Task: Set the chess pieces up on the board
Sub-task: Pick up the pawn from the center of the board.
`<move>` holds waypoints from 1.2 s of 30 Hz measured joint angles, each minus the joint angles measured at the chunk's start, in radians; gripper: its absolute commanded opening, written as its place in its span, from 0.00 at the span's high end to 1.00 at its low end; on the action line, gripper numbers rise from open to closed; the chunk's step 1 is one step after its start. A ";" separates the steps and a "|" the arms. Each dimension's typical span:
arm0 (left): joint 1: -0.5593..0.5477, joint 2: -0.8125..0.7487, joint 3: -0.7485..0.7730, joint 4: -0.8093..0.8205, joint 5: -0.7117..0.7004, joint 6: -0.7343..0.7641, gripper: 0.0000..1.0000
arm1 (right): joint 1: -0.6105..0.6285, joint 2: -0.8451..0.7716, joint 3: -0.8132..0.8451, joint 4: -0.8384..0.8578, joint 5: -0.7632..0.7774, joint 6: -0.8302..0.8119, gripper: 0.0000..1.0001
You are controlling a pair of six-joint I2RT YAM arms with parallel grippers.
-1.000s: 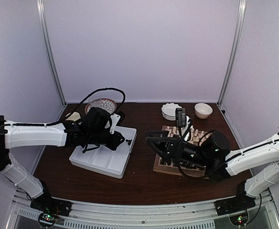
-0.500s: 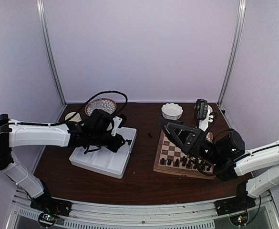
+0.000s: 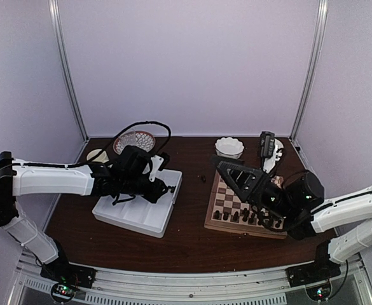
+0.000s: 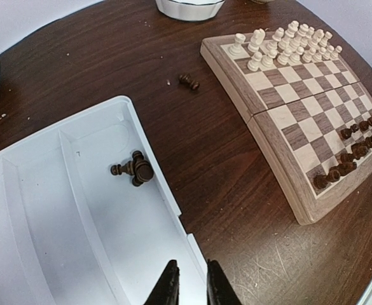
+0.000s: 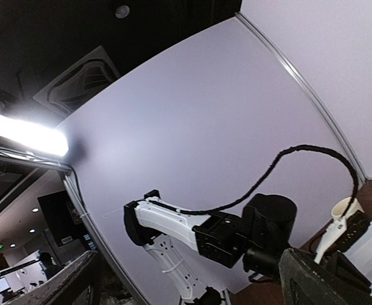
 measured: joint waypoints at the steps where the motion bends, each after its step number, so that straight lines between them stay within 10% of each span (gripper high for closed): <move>1: 0.000 0.002 0.000 0.003 0.002 0.000 0.84 | -0.015 -0.006 0.000 -0.043 0.005 -0.020 0.01; 10: 0.000 0.062 0.021 0.021 0.018 0.025 0.85 | -0.126 -0.043 0.248 -0.849 0.229 -0.244 0.00; 20: 0.000 0.050 -0.021 0.082 -0.026 0.047 0.85 | -0.203 0.312 0.660 -1.485 0.362 -0.449 0.01; 25: 0.000 0.045 -0.039 0.095 -0.052 0.044 0.84 | -0.246 0.513 0.824 -1.654 0.331 -0.480 0.35; 36: 0.000 0.004 -0.084 0.140 -0.080 0.022 0.84 | -0.342 0.853 1.135 -1.861 0.291 -0.430 0.58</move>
